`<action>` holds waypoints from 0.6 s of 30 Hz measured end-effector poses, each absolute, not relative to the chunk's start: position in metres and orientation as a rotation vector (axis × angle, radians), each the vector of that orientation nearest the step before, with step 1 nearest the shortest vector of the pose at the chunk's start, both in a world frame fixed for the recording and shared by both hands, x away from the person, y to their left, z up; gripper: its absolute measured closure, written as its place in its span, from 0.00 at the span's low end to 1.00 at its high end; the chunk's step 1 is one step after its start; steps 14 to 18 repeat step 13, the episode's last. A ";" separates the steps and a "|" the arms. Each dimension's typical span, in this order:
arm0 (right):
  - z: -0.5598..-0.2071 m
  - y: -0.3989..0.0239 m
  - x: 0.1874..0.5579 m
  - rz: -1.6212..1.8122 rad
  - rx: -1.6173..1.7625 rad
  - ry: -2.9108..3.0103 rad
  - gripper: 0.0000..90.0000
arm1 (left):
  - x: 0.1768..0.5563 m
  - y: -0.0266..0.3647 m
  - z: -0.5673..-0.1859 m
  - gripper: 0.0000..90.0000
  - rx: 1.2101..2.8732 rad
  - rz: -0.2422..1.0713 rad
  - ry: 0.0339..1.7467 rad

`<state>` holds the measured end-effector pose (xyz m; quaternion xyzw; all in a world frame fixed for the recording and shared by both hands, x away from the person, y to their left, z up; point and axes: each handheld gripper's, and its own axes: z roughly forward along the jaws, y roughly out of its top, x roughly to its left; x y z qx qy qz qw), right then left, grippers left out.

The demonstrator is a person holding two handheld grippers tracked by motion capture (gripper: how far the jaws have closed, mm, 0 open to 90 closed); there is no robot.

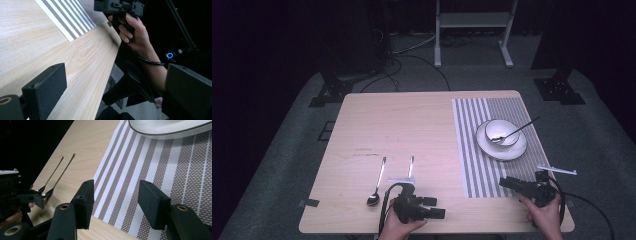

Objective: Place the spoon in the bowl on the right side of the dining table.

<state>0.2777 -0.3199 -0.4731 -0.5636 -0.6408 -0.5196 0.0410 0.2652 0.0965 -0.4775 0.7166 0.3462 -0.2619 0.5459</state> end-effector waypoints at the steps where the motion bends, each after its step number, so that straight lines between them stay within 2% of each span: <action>1: -0.473 -0.319 0.277 -1.592 -1.725 -1.962 0.51 | 0.265 0.097 -0.477 0.03 1.698 -0.620 0.822; 18: -0.475 -0.313 0.266 -1.623 -1.728 -1.974 0.49 | 0.265 0.097 -0.476 0.03 1.699 -0.619 0.815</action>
